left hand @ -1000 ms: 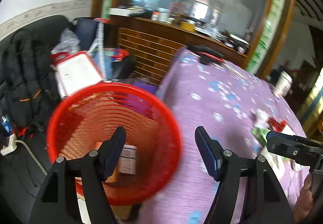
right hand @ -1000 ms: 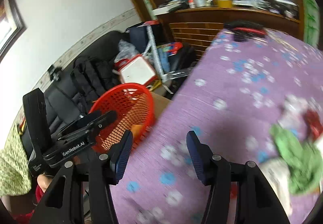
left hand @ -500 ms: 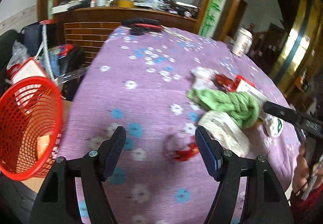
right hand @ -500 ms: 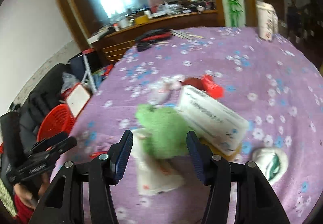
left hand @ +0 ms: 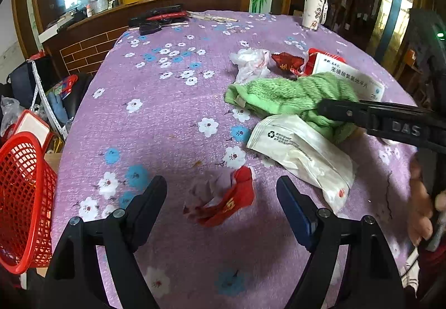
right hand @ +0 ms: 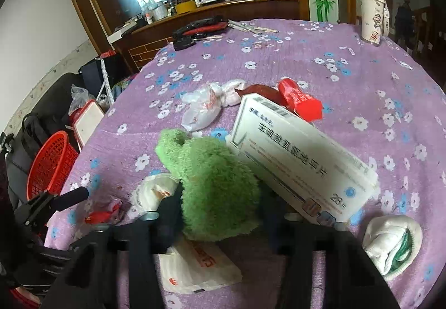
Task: Collect trash
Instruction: 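Grasp the red wrapper with the left tool while the right tool grasps the green plush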
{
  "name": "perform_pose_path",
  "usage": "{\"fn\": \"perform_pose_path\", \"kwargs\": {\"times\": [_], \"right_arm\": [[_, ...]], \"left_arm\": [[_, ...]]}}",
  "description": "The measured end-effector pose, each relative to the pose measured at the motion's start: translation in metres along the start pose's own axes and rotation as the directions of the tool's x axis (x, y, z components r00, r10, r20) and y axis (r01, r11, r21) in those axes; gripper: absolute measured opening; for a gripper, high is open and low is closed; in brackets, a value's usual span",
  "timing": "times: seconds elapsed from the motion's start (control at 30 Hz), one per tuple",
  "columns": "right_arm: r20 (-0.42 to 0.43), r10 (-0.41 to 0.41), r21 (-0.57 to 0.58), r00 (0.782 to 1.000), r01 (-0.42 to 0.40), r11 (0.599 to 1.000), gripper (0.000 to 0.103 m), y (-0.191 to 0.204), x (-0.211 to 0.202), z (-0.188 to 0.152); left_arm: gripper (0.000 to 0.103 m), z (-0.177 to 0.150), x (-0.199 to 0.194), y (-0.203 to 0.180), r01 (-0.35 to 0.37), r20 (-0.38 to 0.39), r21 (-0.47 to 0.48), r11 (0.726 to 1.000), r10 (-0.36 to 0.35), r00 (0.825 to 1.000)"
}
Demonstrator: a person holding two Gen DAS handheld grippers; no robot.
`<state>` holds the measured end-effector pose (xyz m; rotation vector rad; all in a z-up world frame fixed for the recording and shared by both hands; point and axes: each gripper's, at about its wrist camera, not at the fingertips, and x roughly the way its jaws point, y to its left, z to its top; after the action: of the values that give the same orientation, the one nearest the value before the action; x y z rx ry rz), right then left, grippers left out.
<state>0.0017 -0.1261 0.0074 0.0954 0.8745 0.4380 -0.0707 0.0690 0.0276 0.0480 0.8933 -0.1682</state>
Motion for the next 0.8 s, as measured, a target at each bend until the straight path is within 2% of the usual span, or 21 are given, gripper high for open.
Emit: {"fn": "perform_pose_path", "kwargs": {"times": [0.07, 0.1, 0.13, 0.17, 0.27, 0.4, 0.53, 0.7, 0.8], "right_arm": [[0.018, 0.007, 0.01, 1.0, -0.007, 1.0, 0.043, -0.003, -0.009, -0.003], [0.026, 0.008, 0.013, 1.0, -0.008, 1.0, 0.043, -0.004, -0.013, -0.004], [0.034, 0.01, 0.017, 0.999, -0.01, 1.0, 0.043, -0.005, -0.017, -0.004], [0.047, 0.014, 0.025, 0.999, -0.016, 1.0, 0.043, -0.006, -0.023, -0.006], [0.083, 0.021, 0.033, 0.996, -0.024, 0.999, 0.043, -0.007, -0.038, -0.008], [0.118, 0.034, 0.031, 0.992, -0.037, 0.999, 0.043, -0.004, -0.054, -0.011], [0.144, 0.043, 0.023, 0.989, -0.047, 0.999, 0.043, 0.001, -0.065, -0.012], [0.145, 0.049, 0.024, 0.988, -0.053, 0.998, 0.043, 0.002, -0.068, -0.014], [0.143, 0.053, 0.022, 0.988, -0.057, 0.998, 0.043, 0.0, -0.069, -0.016]], "left_arm": [[0.077, 0.001, 0.002, -0.003, -0.01, 0.009, 0.005, 1.0, 0.01, 1.0], [0.068, 0.001, 0.003, -0.005, -0.02, 0.013, 0.008, 1.0, 0.019, 1.0], [0.052, 0.001, 0.005, -0.007, -0.034, 0.009, 0.014, 0.999, 0.033, 0.999], [0.045, 0.001, 0.007, -0.007, -0.042, 0.003, 0.01, 0.999, 0.042, 0.999], [0.044, 0.0, 0.007, -0.006, -0.046, 0.009, 0.004, 0.999, 0.046, 0.999], [0.036, -0.003, 0.003, -0.004, -0.053, 0.03, -0.008, 0.999, 0.053, 0.998], [0.033, -0.002, -0.002, -0.004, -0.05, 0.045, -0.018, 0.999, 0.051, 0.998], [0.035, -0.003, 0.0, -0.007, -0.045, 0.024, -0.004, 0.999, 0.045, 0.999], [0.042, -0.005, 0.0, -0.009, -0.064, 0.017, 0.006, 0.998, 0.064, 0.998]]}}
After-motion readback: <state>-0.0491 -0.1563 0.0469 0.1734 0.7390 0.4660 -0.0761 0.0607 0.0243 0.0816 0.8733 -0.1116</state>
